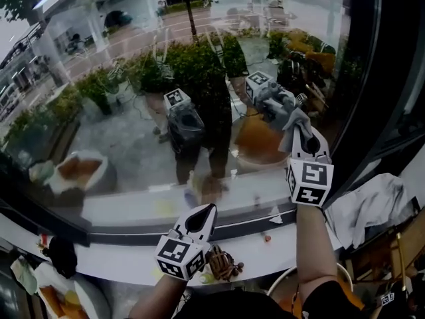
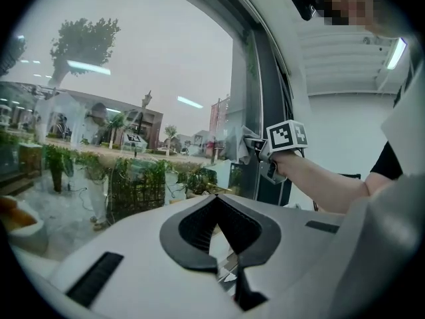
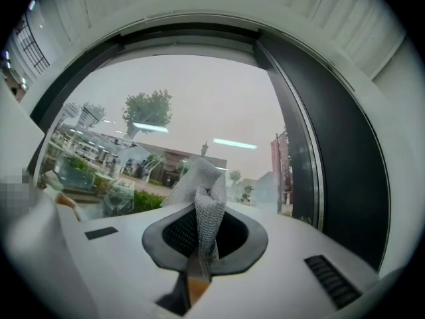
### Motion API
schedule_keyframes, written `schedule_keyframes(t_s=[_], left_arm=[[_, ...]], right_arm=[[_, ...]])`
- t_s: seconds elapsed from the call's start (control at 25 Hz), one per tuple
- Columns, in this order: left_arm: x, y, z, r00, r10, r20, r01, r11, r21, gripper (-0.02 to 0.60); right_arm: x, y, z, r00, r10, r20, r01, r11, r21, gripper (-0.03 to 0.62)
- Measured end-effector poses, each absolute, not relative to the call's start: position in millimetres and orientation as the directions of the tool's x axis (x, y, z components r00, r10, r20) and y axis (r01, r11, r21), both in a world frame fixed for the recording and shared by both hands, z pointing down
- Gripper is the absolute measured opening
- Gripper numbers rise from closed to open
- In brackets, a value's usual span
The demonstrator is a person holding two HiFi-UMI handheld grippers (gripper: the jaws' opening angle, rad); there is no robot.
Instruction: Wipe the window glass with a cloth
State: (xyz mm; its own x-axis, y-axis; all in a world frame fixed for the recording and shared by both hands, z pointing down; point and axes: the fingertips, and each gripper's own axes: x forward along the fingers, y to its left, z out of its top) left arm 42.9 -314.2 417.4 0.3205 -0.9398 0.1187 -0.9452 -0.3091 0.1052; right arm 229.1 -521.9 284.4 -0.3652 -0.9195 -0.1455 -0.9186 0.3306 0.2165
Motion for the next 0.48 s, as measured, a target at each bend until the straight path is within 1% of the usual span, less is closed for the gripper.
schedule_keyframes(t_s=[0.28, 0.48], left_arm=[[19.8, -283.8, 429.6, 0.237, -0.961, 0.143, -0.969, -0.224, 0.102, 0.008], [-13.9, -246.3, 427.0, 0.189, -0.972, 0.141, -0.979, -0.175, 0.108, 0.008]], right_arm=[[225.6, -513.7, 297.7, -0.417, -0.900, -0.126, -0.904, 0.395, 0.166, 0.041], [187.1, -466.3, 314.7, -0.509, -0.854, -0.103, -0.860, 0.500, 0.102, 0.041]])
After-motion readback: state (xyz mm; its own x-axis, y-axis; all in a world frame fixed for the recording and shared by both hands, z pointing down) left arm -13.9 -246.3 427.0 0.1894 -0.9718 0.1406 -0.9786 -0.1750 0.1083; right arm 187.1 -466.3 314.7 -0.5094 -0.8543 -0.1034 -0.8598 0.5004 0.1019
